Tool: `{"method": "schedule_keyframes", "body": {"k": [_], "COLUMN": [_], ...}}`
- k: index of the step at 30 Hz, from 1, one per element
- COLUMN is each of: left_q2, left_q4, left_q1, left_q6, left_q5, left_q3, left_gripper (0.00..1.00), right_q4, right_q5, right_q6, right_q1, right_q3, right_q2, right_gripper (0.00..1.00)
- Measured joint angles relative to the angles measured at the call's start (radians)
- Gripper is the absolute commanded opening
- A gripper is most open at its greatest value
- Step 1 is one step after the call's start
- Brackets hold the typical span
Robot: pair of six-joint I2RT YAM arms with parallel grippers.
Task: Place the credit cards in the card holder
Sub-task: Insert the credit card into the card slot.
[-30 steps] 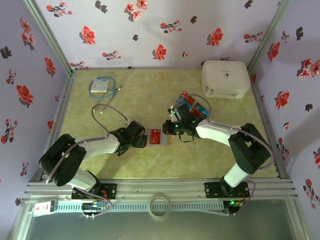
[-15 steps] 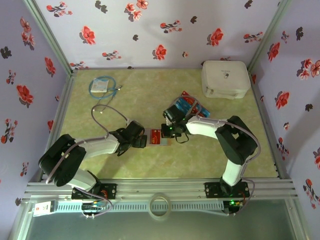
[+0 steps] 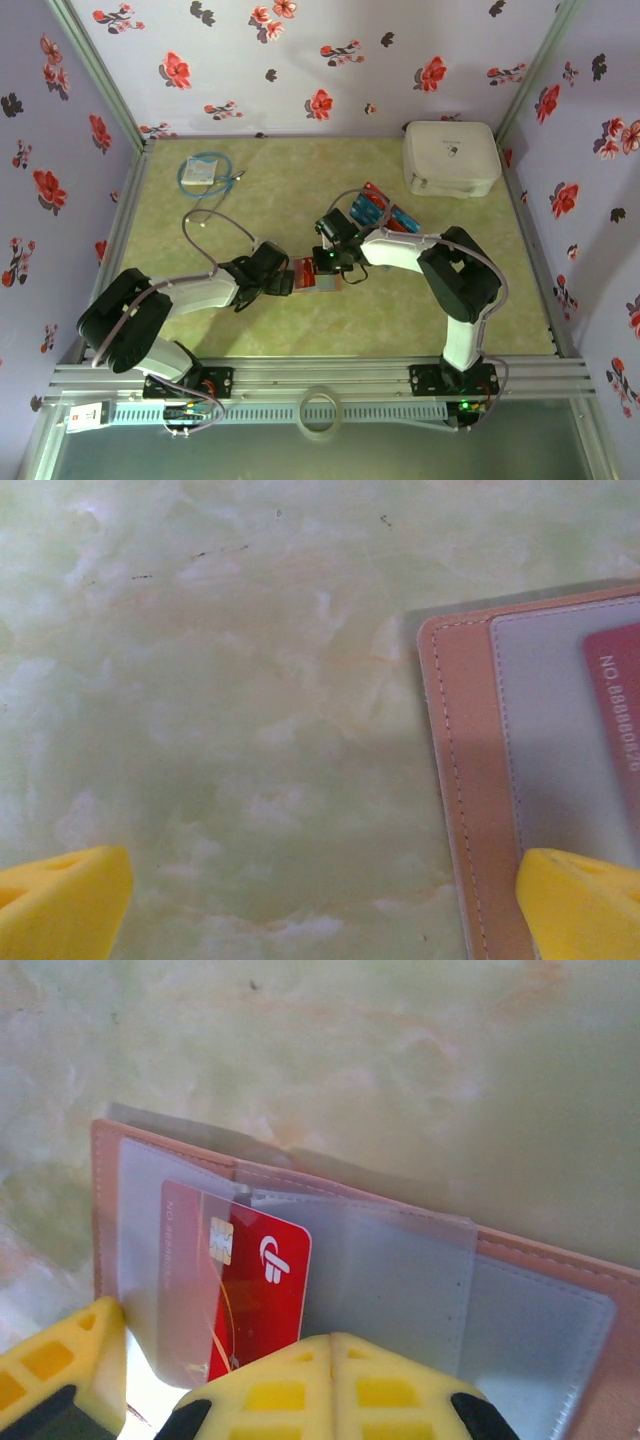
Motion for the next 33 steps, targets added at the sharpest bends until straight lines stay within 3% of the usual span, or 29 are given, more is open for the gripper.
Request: {"method": "schedule_keyframes", "body": {"k": [10,19,33], "left_q2": [-0.021,-0.156,-0.072], "left_q4": [-0.019,-0.08,-0.125], "left_q1": [0.011,0.114,0.134], "left_q6": [0.0,-0.004,0.001], "left_q5": [0.01,0.019,0.019], "left_q3": [0.0,0.0,0.007], "left_gripper": [1.0,1.0,1.0], "right_q4": [-0.011,-0.042,-0.03], "right_q5": [-0.003,0.016,0.003], "right_q6": [-0.001,-0.009,-0.007], "right_q1": [0.018,0.016,0.017], "right_q3": [0.021,0.001,0.006], "right_q2": [0.016,-0.067,-0.019], "right_gripper": [0.0,0.0,0.0]}}
